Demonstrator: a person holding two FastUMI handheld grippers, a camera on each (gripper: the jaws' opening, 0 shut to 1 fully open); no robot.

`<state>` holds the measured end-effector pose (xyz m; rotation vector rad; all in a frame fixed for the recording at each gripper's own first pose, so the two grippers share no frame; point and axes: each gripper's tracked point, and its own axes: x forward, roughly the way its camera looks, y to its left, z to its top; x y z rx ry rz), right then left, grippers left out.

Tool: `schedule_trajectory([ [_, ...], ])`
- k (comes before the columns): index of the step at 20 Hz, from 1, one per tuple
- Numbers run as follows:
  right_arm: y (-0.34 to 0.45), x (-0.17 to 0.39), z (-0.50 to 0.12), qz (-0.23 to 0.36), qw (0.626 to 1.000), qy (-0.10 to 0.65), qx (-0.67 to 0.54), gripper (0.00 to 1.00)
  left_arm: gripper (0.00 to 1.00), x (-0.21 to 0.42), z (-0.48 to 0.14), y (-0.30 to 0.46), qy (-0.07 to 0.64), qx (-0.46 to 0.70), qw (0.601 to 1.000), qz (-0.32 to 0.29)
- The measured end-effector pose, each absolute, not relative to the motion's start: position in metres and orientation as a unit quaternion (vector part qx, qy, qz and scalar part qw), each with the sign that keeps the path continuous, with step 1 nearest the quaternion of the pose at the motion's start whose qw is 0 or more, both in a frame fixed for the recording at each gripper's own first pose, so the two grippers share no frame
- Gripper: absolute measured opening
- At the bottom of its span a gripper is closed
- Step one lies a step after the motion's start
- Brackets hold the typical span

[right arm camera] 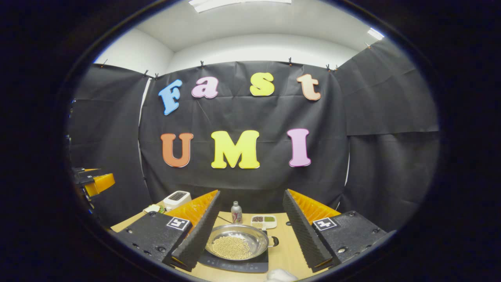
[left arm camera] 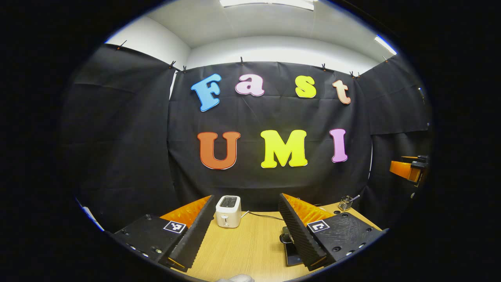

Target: First push the handle of the pot to place it horizontally, then grasp the pot with both hands and set it on the induction cooktop.

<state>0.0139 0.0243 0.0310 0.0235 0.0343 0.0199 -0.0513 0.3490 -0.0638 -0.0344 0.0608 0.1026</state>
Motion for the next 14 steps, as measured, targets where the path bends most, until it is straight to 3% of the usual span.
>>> schedule_trajectory([
  [14, 0.0291, 0.0177, 0.0225, 0.015, 0.999, 0.023, 0.016, 0.99, 0.96, -0.0506, -0.0633, 0.3397, 0.035, -0.015, 0.998, 0.043],
])
